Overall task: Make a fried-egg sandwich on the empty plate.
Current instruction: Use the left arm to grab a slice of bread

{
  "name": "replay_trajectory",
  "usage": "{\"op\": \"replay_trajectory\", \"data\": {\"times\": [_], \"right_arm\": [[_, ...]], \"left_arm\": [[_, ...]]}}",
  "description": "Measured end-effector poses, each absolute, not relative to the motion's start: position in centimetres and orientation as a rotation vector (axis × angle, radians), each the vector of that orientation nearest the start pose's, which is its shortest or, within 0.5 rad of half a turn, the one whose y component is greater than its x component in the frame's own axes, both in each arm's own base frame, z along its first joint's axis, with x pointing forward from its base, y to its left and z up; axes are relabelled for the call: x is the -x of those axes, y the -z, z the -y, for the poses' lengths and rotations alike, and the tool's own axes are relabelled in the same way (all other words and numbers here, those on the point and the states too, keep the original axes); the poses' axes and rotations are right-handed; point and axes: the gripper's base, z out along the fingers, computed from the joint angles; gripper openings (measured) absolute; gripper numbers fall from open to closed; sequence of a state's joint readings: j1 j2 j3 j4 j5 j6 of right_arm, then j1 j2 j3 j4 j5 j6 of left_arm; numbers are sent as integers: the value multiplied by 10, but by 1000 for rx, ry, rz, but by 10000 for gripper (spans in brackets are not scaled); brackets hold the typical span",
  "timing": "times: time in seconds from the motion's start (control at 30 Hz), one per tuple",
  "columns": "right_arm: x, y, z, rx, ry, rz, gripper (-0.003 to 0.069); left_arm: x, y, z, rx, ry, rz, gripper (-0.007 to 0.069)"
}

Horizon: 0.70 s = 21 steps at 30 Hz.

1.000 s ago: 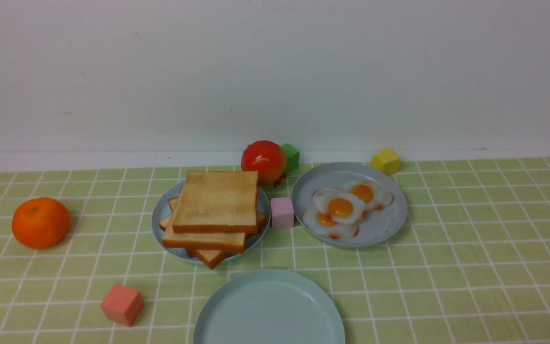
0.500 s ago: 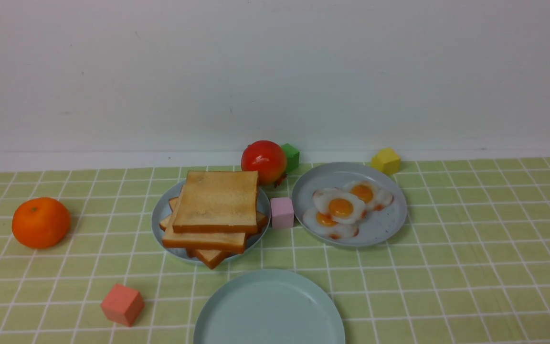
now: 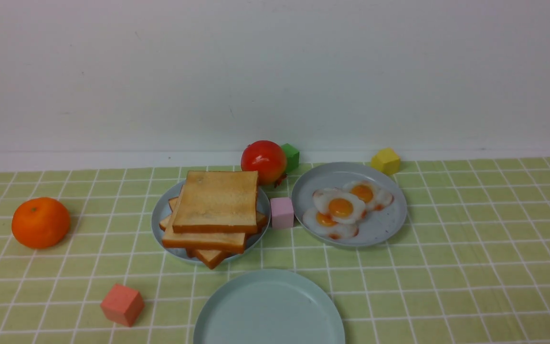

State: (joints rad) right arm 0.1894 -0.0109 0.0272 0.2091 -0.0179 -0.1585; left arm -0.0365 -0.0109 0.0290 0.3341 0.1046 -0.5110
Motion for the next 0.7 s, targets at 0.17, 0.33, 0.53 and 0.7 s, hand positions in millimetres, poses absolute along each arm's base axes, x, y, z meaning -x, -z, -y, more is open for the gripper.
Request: {"op": "replay_trajectory", "data": {"times": [0.17, 0.33, 0.53, 0.7], "right_arm": [[-55, -215, -8, 75, -183, -1383, 241], [-54, -220, -7, 37, -206, -1327, 241], [-46, -246, -1, -130, -375, -1103, 241], [-23, -322, 0, -114, -467, -951, 241]], "left_arm": [[-57, -200, 1, 119, 159, -1538, 237], [-56, -208, 4, 125, 227, -1452, 237], [-48, -240, 8, 230, 536, -1152, 237], [-39, -311, 6, 329, 728, -1019, 237]]}}
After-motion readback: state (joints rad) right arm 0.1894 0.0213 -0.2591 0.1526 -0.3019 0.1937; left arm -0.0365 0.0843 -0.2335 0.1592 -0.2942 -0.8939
